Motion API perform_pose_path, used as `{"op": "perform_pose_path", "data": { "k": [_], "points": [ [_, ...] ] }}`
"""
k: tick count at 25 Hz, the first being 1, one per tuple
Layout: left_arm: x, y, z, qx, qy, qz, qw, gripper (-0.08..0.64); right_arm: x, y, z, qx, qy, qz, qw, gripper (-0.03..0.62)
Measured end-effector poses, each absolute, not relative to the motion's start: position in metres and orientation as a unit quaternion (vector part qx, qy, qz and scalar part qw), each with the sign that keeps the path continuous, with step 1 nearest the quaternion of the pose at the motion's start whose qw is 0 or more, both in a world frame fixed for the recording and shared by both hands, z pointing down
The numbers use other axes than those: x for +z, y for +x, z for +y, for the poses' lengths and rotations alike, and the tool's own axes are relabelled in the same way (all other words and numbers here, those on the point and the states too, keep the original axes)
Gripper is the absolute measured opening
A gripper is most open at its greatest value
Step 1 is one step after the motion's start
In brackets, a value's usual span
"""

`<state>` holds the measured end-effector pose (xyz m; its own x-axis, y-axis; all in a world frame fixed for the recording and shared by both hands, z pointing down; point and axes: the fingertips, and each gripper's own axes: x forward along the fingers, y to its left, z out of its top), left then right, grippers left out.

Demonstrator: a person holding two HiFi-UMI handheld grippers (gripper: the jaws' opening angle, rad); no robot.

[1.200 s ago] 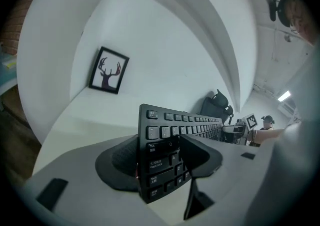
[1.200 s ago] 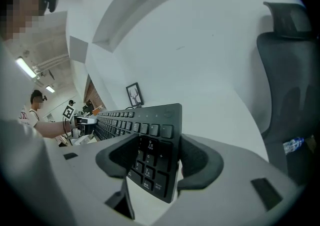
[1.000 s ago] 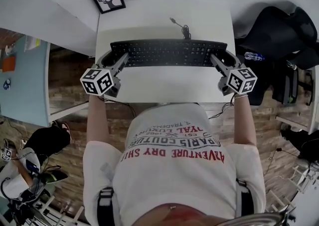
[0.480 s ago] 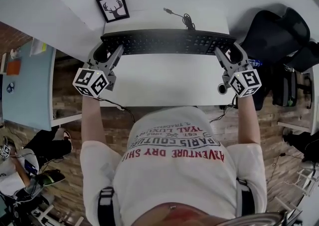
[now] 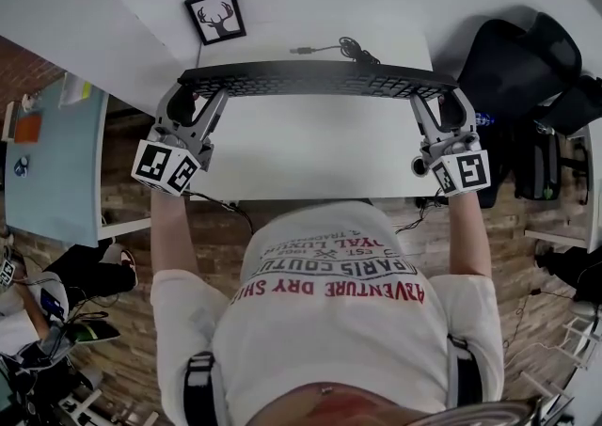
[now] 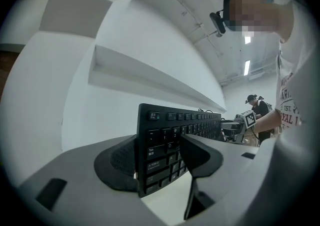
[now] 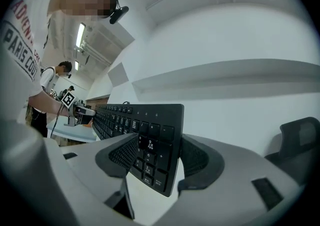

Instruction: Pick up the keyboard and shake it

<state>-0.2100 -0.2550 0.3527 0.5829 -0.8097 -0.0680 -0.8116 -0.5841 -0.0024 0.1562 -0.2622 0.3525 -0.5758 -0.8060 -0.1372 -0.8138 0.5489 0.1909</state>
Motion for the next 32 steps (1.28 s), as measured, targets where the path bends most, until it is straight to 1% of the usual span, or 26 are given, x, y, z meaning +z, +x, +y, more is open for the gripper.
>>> {"op": "perform_pose_path", "data": {
  "k": [5, 14, 17, 19, 23, 26, 29, 32],
  "points": [
    [0.339, -0.211, -0.244, 0.049, -0.889, 0.451, 0.063, 0.253, 0.343, 0.155, -0.253, 0.155, -0.468, 0.869, 0.029, 0.265],
    [0.331, -0.212, -0.232, 0.070, -0.885, 0.451, 0.096, 0.253, 0.325, 0.153, -0.244, 0.206, -0.473, 0.857, 0.028, 0.265],
    [0.329, -0.215, -0.228, 0.073, -0.883, 0.452, 0.101, 0.253, 0.322, 0.150, -0.241, 0.207, -0.471, 0.857, 0.030, 0.265],
    [0.328, -0.216, -0.229, 0.068, -0.882, 0.457, 0.091, 0.253, 0.325, 0.150, -0.244, 0.179, -0.469, 0.865, 0.027, 0.265],
    [0.338, -0.211, -0.240, 0.027, -0.879, 0.474, 0.046, 0.253, 0.351, 0.155, -0.266, 0.066, -0.461, 0.885, 0.000, 0.267],
    [0.346, -0.203, -0.245, -0.008, -0.874, 0.484, 0.038, 0.253, 0.379, 0.161, -0.280, -0.009, -0.455, 0.890, -0.020, 0.267],
    [0.347, -0.198, -0.247, -0.030, -0.871, 0.489, 0.041, 0.253, 0.398, 0.163, -0.287, -0.048, -0.448, 0.893, -0.021, 0.267],
    [0.348, -0.194, -0.246, -0.044, -0.870, 0.489, 0.038, 0.253, 0.409, 0.165, -0.292, -0.056, -0.441, 0.895, -0.017, 0.267]
  ]
}}
